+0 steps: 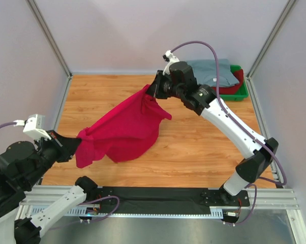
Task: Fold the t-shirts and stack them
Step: Flatten the tshirt out
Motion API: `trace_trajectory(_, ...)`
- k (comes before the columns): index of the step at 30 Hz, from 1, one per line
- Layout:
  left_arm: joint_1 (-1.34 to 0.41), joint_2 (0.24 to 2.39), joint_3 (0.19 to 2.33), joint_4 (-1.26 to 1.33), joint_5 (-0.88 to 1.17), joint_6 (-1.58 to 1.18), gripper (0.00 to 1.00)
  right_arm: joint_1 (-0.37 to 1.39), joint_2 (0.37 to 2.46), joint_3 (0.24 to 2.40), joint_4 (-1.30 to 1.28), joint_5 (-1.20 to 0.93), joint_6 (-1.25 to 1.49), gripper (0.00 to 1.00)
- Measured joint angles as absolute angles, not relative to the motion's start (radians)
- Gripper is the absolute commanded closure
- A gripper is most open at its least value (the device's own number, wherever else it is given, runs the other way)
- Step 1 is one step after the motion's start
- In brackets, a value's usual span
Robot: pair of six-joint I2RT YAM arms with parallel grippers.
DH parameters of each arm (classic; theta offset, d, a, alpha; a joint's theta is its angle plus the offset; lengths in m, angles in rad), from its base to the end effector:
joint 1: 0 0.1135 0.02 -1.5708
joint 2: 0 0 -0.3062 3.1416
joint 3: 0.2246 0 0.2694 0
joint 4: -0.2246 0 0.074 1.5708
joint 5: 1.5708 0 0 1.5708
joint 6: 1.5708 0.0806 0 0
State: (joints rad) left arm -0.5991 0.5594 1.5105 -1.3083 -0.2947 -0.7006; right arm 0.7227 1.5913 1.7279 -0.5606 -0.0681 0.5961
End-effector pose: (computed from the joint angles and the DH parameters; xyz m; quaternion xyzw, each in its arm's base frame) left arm 0.0179 0.0161 0.4718 -0.1248 0.8073 -0.2453 0.5221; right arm 0.3107 0.2813 0.4513 -0.0715 0.8367 0.3548 0.4110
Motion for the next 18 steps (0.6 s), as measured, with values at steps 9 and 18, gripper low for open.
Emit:
trace_trajectory(9,-0.599,0.622,1.191,-1.111,0.067,-0.757,1.00,0.558,1.599,1.768,-0.796,-0.141,0.501,0.99)
trace_trajectory(18,-0.827,0.975,0.916,-0.702,0.329,-0.876,0.60,0.347,1.593,1.670,-1.079,-0.069,0.342,0.60)
